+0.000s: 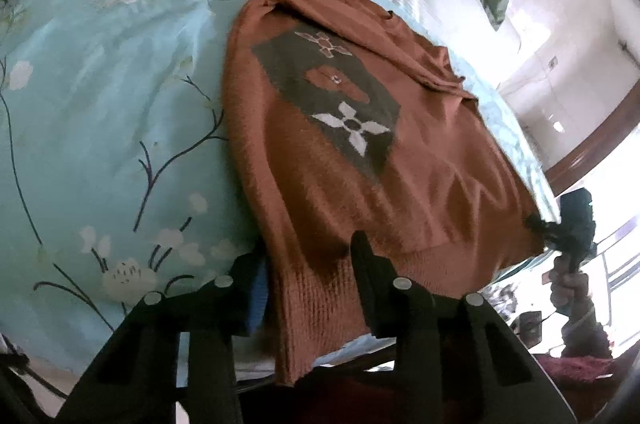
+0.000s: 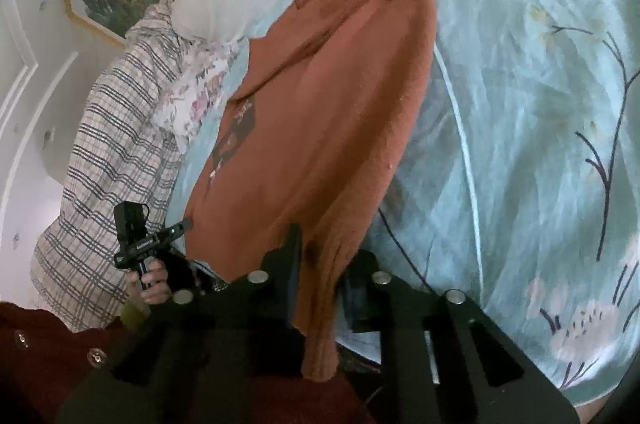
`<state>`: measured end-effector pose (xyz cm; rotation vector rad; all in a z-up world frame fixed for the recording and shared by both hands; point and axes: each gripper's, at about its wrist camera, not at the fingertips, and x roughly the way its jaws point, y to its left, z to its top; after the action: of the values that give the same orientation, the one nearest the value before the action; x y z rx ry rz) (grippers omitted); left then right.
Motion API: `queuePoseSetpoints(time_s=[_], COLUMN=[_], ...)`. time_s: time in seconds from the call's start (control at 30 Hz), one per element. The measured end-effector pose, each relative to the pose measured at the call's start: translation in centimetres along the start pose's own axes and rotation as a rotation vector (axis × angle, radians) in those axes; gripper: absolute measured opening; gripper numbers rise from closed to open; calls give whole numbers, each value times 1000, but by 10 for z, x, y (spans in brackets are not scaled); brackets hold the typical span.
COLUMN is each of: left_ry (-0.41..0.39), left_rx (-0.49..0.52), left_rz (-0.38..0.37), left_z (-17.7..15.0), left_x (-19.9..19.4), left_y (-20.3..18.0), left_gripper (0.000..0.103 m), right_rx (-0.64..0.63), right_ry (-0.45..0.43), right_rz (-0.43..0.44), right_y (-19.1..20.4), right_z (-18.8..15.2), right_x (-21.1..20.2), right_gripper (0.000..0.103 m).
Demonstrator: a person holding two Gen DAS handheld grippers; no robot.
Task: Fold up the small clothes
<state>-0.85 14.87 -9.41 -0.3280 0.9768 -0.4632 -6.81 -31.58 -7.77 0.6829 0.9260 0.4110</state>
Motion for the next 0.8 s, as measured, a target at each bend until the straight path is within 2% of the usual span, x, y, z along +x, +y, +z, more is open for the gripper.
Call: queuePoseSetpoints(time_s=[0.07,0.1,0.2,0.33,0.57,0.8], left_ry=[-11,-14,-24,-51,-101,-138], left_rx=[-10,-12,-41,-45,-26,-6], left_rz=[-1,3,6,9,-17,-19], left_z=[-1,-1,0,0,4,6], left_x=[0,0,1,-2,-16,-39], left_y=[-1,-1,1,-5,-19,-24], left_gripper=[27,17,9,7,6,5], right_rx=[-10,-23,-45,-80,-40,40], right_ry=[15,17,-3,-25,-23,-117], right_rz=[-9,-22,-21,2,-13,-9], right_y=[4,7,17,30,19,-6], right_z=[6,13,31,40,25,-5], right_x=[2,3,0,-3,-7,-32], right_gripper=[10,9,8,8,8,8])
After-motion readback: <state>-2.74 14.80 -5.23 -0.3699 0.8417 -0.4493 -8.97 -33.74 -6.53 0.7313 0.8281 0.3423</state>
